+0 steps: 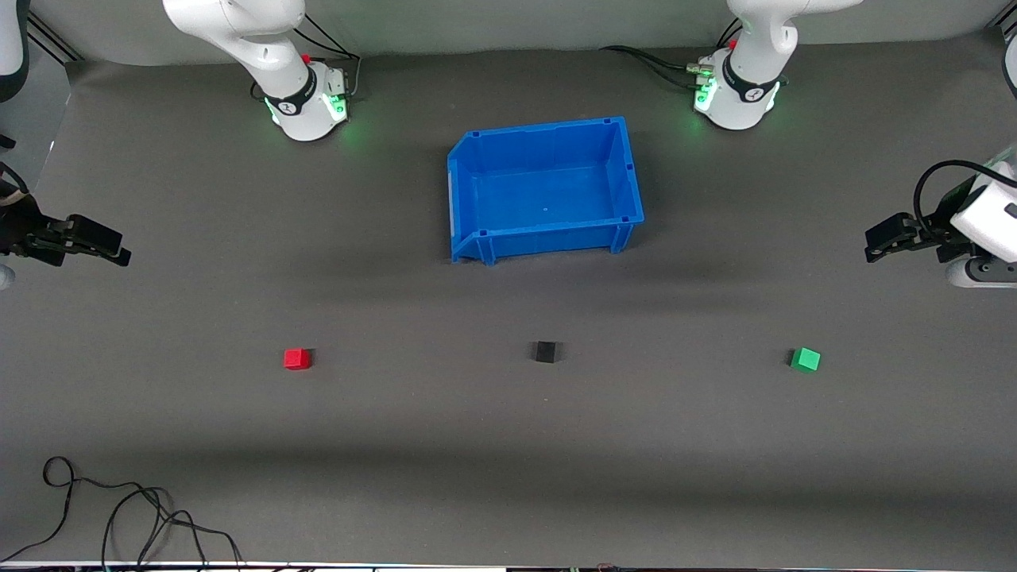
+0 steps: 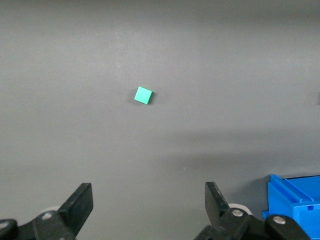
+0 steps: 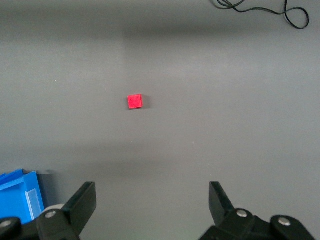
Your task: Attach green and red cubes to black cube
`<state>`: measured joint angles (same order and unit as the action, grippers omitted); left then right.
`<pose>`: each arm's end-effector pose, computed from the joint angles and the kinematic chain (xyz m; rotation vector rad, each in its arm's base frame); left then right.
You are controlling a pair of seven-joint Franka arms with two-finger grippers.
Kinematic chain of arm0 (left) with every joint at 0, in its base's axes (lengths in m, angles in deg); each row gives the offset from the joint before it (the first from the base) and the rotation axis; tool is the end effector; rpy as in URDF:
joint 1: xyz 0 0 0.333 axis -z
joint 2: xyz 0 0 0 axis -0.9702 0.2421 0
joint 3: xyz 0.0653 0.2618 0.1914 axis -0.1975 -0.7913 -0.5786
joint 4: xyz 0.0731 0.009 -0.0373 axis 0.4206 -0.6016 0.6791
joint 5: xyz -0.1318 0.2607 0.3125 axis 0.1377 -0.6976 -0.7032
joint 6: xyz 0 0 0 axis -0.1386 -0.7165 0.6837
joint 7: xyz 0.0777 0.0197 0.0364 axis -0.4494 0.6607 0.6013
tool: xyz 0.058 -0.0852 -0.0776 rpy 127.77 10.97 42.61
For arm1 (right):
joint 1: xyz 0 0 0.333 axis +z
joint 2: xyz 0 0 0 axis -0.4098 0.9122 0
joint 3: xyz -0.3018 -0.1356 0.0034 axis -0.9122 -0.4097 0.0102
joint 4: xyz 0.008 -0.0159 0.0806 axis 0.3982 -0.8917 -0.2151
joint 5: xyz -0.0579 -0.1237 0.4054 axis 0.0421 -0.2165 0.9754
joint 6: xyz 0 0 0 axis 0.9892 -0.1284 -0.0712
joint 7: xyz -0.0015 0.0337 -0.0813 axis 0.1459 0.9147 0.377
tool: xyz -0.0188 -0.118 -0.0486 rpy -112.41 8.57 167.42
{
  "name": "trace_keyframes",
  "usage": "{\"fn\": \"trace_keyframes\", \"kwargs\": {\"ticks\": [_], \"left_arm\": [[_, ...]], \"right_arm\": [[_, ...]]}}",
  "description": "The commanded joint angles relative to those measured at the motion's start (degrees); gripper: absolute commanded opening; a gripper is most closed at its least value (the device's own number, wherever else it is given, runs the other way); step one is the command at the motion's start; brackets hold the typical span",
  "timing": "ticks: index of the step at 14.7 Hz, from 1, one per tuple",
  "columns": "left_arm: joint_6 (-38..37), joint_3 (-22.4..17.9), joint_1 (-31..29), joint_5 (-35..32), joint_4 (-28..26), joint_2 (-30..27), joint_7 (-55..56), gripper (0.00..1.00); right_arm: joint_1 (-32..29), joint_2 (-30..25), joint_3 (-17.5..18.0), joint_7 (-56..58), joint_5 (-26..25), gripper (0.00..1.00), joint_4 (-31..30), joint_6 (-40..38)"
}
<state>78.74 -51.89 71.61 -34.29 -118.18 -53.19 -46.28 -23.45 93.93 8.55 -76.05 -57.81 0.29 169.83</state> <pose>0.6049 0.0017 0.5525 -3.1239 0.0434 0.0165 0.6145 -0.0307 0.6031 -3.1348 0.0778 0.0217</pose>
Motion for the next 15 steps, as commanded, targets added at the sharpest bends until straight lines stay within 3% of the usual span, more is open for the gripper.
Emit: {"fn": "trace_keyframes", "kwargs": {"ticks": [1, 10, 15], "left_arm": [[-0.17, -0.54, 0.60, -0.46, -0.59, -0.93, -1.04, 0.99], [0.97, -0.62, 0.51, -0.37, -0.86, 0.12, 0.01, 0.99], [0.97, -0.62, 0.07, -0.29, -0.94, 5.39, 13.72, 1.00]], "right_arm": [[0.84, -1.53, -0.78, 0.33, -0.09, 1.00, -1.02, -0.30], [0.75, -1.44, -0.78, -2.20, 1.75, 1.00, -0.84, -0.22], [0.58, -0.47, -0.69, -30.72, 2.37, 1.00, 1.09, -0.13]]}}
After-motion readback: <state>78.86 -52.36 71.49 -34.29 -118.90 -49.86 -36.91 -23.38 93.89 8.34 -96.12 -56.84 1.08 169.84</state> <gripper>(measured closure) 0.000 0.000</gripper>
